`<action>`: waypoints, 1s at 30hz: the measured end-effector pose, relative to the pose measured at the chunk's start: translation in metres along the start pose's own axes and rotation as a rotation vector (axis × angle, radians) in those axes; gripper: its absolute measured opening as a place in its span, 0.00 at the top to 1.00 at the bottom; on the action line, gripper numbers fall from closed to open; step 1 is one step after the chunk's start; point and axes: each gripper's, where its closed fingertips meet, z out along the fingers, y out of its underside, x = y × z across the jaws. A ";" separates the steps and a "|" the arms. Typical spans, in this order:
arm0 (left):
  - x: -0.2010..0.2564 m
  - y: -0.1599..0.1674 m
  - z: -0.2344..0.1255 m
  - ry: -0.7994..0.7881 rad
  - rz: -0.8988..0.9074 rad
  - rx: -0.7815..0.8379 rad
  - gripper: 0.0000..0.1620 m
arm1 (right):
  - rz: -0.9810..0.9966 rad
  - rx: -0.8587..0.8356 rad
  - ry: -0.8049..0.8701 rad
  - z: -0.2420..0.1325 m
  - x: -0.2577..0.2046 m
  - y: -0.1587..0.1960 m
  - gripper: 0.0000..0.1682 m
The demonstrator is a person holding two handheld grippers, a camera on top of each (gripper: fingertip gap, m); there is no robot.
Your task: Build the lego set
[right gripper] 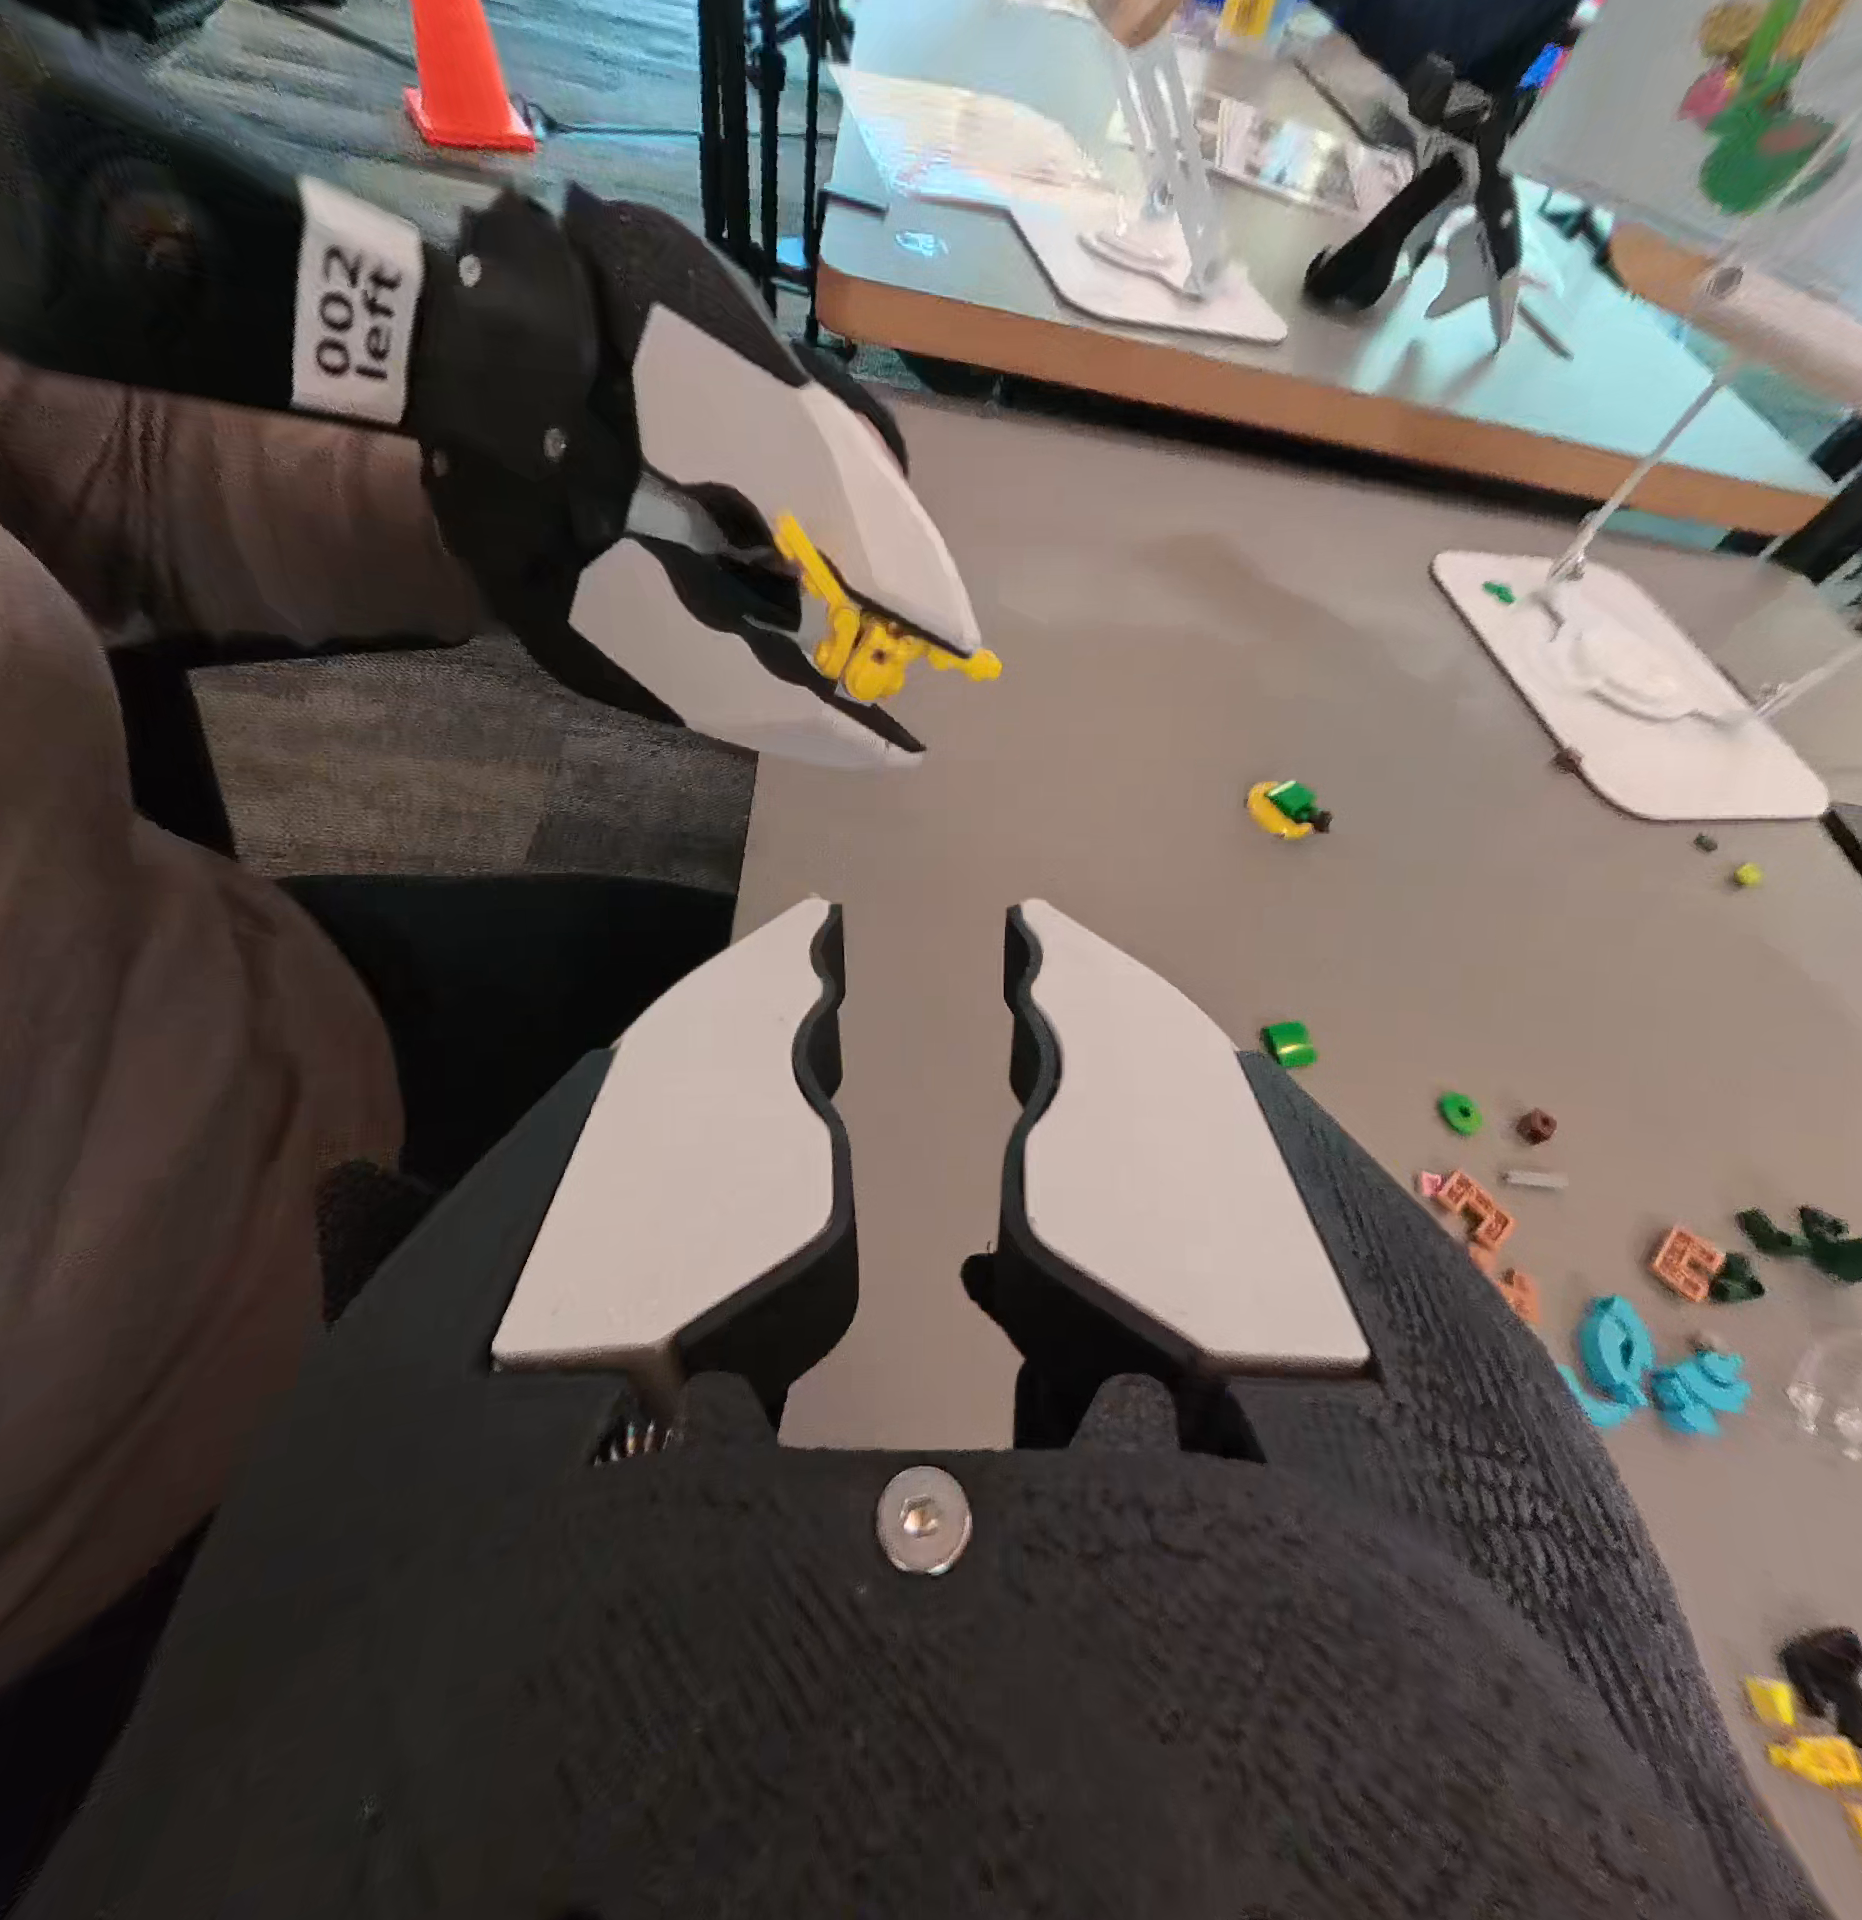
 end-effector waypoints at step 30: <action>0.045 -0.007 0.006 0.325 -0.317 0.049 0.85 | -0.161 0.133 0.021 0.035 -0.030 -0.025 0.98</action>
